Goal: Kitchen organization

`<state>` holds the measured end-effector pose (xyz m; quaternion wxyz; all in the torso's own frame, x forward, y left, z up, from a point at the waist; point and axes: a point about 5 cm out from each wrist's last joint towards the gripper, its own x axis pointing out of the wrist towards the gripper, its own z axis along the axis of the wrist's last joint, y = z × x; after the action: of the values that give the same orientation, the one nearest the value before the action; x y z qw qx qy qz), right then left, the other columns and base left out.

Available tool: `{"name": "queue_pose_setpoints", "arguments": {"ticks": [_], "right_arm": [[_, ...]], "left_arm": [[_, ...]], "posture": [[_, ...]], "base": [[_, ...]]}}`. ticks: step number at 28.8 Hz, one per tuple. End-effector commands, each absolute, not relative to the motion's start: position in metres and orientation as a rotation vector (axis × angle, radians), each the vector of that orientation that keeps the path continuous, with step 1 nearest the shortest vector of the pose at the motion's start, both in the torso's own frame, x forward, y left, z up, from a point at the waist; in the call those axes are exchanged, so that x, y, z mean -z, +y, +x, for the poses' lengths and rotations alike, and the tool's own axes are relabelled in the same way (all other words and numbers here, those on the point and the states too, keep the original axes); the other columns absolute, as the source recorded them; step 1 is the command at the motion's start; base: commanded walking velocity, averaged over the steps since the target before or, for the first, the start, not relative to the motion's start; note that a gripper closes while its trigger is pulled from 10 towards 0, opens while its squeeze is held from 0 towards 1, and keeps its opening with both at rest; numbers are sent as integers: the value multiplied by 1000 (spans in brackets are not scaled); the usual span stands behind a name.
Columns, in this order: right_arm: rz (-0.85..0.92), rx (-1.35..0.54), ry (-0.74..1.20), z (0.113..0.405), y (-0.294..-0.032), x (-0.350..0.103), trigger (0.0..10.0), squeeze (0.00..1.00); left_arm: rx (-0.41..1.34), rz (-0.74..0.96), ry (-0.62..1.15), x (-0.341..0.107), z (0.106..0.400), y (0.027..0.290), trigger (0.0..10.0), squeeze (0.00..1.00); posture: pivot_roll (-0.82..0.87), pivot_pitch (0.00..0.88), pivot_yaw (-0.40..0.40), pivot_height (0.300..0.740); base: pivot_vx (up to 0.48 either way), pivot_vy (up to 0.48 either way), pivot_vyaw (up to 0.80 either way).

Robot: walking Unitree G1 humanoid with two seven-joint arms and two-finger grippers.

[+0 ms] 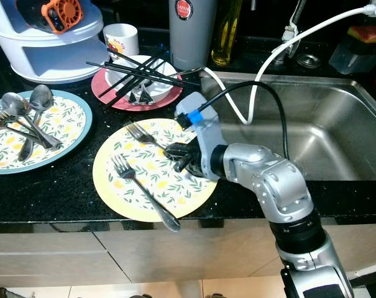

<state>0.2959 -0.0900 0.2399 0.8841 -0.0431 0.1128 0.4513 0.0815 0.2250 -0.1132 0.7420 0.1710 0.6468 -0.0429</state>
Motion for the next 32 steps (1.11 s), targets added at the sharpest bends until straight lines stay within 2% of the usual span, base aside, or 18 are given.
{"name": "queue_pose_setpoints", "arguments": {"ticks": [1,5,10,14,16,18,20,25,26,28,30,32], "right_arm": [[-47,-954,188,296,-93,-248,0,0],[26,-995,150,293,-98,-255,0,0],[28,-998,149,292,-101,-255,39,0],[22,-892,98,302,-130,-261,0,0],[9,-917,25,297,-142,-269,0,0],[27,-959,-35,290,-146,-276,3922,0],[46,-993,-89,284,-150,-280,10000,0],[65,-1052,-133,276,-149,-283,10000,0],[94,-1116,-176,268,-146,-285,10000,0],[128,-1129,-221,266,-147,-289,10000,0],[140,-1121,-237,267,-148,-290,10000,0],[145,-1028,-253,277,-156,-292,10000,0]], "left_arm": [[99,373,1436,114,75,225,10000,0],[102,375,1438,115,74,224,10000,0],[103,377,1438,114,75,225,10000,0],[105,377,1437,114,74,225,10000,0],[105,376,1438,115,74,225,10000,0],[106,376,1438,115,74,225,10000,0],[108,376,1439,115,73,225,10000,0],[110,377,1439,115,73,224,10000,0],[113,377,1440,115,73,224,10000,0],[114,376,1440,115,73,224,10000,0],[115,376,1440,115,72,224,10000,0],[116,375,1440,115,72,223,10000,0]], "posture": [[65,106,-73,740],[63,107,-69,740],[61,107,-69,740],[62,106,-69,740],[61,106,-69,740],[60,107,-68,740],[57,107,-69,740],[54,108,-68,740],[52,110,-69,740],[50,111,-68,740],[50,111,-68,740],[48,110,-69,740]], "base": [[0,0,0],[0,0,0],[0,0,0],[0,0,0],[0,0,0],[0,0,0],[0,0,0],[0,0,0],[0,0,0],[0,0,0],[0,0,0],[0,0,-725]]}}
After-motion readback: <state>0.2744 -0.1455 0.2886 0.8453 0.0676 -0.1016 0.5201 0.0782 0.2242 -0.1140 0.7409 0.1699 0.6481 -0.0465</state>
